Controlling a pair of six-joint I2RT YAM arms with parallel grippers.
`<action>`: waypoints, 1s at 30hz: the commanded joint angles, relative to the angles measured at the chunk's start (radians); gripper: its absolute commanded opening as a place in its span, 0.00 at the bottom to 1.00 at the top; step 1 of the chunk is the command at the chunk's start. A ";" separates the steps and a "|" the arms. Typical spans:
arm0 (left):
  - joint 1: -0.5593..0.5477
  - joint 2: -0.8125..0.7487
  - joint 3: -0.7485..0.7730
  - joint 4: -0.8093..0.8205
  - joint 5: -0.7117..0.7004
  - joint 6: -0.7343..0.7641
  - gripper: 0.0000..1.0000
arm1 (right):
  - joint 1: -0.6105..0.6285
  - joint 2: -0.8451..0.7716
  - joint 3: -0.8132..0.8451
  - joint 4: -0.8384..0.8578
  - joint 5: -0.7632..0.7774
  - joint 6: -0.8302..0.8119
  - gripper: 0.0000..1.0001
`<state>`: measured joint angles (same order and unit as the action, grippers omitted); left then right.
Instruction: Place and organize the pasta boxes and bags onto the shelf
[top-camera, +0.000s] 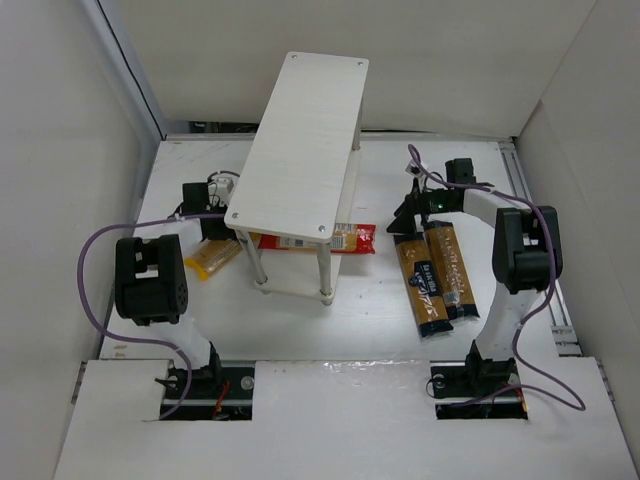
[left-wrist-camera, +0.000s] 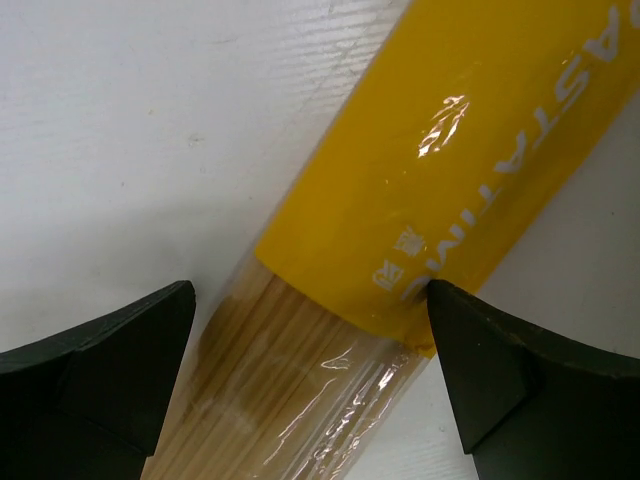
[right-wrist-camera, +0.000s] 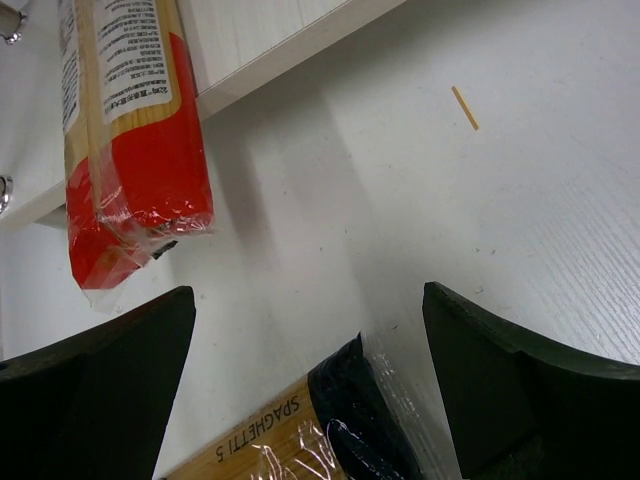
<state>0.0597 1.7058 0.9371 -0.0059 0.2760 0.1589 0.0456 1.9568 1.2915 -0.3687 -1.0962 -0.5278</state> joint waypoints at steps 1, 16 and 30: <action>-0.009 0.023 0.009 -0.043 -0.026 0.001 1.00 | -0.016 -0.010 0.032 -0.004 -0.065 -0.047 1.00; -0.066 0.069 0.046 -0.117 -0.078 0.010 0.16 | -0.066 -0.024 0.003 0.034 -0.103 -0.015 1.00; 0.074 -0.196 0.164 -0.005 -0.379 -0.332 0.00 | -0.076 -0.058 -0.035 0.106 -0.133 0.058 1.00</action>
<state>0.1394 1.6905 1.0557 -0.1200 -0.0849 -0.1150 -0.0265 1.9537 1.2617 -0.3168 -1.1706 -0.4740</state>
